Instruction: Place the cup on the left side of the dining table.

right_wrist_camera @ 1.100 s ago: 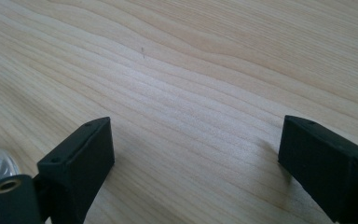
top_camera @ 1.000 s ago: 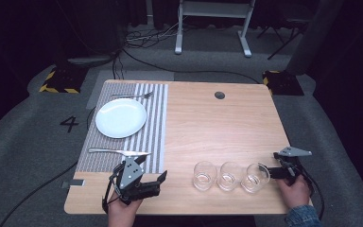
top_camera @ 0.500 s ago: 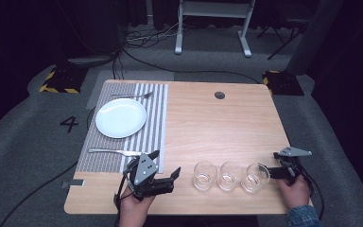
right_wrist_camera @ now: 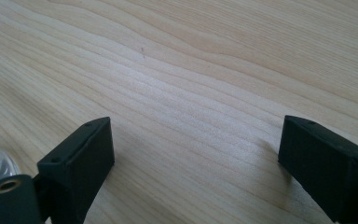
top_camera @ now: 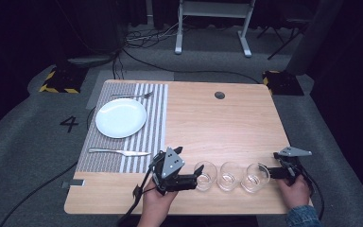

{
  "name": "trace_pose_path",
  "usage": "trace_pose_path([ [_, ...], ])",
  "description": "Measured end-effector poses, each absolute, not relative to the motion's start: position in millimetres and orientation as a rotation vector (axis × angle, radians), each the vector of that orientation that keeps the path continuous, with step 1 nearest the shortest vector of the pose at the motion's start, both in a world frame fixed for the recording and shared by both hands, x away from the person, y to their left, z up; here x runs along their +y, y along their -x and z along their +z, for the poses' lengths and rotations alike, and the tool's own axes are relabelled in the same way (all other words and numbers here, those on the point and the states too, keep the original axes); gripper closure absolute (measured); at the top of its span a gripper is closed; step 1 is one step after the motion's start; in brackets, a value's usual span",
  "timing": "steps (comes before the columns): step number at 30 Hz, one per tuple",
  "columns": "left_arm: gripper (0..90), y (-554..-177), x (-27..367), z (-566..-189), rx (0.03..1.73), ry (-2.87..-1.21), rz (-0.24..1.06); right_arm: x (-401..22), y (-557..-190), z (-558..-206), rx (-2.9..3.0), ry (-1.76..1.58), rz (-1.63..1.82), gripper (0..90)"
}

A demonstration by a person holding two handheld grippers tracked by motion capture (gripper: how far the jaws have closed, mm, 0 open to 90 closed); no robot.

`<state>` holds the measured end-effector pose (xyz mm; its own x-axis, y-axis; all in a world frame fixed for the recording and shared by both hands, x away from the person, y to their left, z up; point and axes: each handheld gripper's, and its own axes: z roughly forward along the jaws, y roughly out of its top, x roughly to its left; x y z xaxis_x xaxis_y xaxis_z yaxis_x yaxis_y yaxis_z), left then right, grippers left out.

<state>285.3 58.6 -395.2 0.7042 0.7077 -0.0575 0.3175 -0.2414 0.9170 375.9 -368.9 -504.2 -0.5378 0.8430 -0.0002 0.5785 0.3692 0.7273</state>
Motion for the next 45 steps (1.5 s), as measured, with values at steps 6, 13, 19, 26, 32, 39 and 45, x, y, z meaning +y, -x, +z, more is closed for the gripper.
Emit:
trace_pose_path([
  [6,14.9,-291,49,-398,0.673,-1.794,0.365,-369,-376,-504,2.262,-1.240,0.975,10.7],
  [13,14.5,-296,31,-407,0.644,-1.807,0.331,-369,-376,-504,2.263,-1.240,0.975,10.7],
  [19,11.7,-299,27,-414,0.666,-1.798,0.274,-369,-376,-504,2.262,-1.240,0.976,10.7],
  [26,4.9,-302,21,-433,0.696,-1.818,0.268,-369,-376,-504,2.263,-1.240,0.975,10.7],
  [32,2.9,-306,19,-449,0.733,-1.832,0.248,-369,-376,-504,2.263,-1.240,0.975,10.7],
  [39,0.0,-312,16,-470,0.760,-1.835,0.190,-369,-376,-504,2.262,-1.240,0.975,10.7],
  [45,2.6,-315,13,-486,0.773,-1.862,0.208,-369,-376,-504,2.262,-1.240,0.975,10.7],
])
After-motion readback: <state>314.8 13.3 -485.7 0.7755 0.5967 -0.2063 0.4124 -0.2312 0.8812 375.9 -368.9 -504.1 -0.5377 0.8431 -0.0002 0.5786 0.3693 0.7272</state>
